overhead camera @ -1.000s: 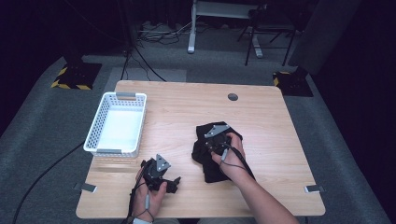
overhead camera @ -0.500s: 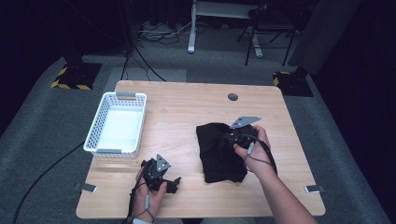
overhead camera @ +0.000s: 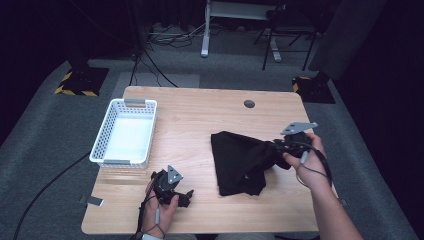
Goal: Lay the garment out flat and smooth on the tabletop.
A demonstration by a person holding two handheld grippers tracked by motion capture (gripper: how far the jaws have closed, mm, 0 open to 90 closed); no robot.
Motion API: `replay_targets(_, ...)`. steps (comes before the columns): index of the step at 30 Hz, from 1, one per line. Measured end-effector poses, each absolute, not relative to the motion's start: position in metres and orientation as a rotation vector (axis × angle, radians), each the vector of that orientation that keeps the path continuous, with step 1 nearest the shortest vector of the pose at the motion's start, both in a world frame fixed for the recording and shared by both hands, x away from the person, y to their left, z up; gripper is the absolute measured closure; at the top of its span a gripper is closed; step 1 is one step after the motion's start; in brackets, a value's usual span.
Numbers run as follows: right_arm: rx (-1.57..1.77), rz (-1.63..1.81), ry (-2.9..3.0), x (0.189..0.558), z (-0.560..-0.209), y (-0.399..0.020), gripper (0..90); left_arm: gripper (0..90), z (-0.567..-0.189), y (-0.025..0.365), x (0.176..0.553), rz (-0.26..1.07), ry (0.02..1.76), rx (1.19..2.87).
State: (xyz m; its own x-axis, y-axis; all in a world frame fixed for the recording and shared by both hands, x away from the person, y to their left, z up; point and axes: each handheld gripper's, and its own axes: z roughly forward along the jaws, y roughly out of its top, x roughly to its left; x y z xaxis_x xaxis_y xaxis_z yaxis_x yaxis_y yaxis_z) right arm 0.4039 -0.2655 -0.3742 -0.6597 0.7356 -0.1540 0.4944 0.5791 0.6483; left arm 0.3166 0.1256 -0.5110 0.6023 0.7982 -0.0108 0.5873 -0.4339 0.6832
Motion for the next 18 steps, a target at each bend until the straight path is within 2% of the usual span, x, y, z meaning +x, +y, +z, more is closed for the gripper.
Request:
replay_targets(2,1.099,0.734,2.310,0.401,-0.371,-0.289,48.6,0.4,-0.511,0.126,0.317,0.419,1.087,2.176)
replay_targets(4,1.240,0.721,2.152,0.394,-0.364,-0.311,38.8,0.4,-0.511,0.126,0.317,0.419,1.087,2.176)
replay_targets(9,1.249,0.865,2.123,0.383,-0.361,-0.325,34.7,0.4,-0.511,0.126,0.317,0.419,1.086,2.176)
replay_targets(18,1.098,0.941,2.305,0.373,-0.387,-0.278,31.8,0.4,-0.511,0.126,0.317,0.419,1.088,2.175)
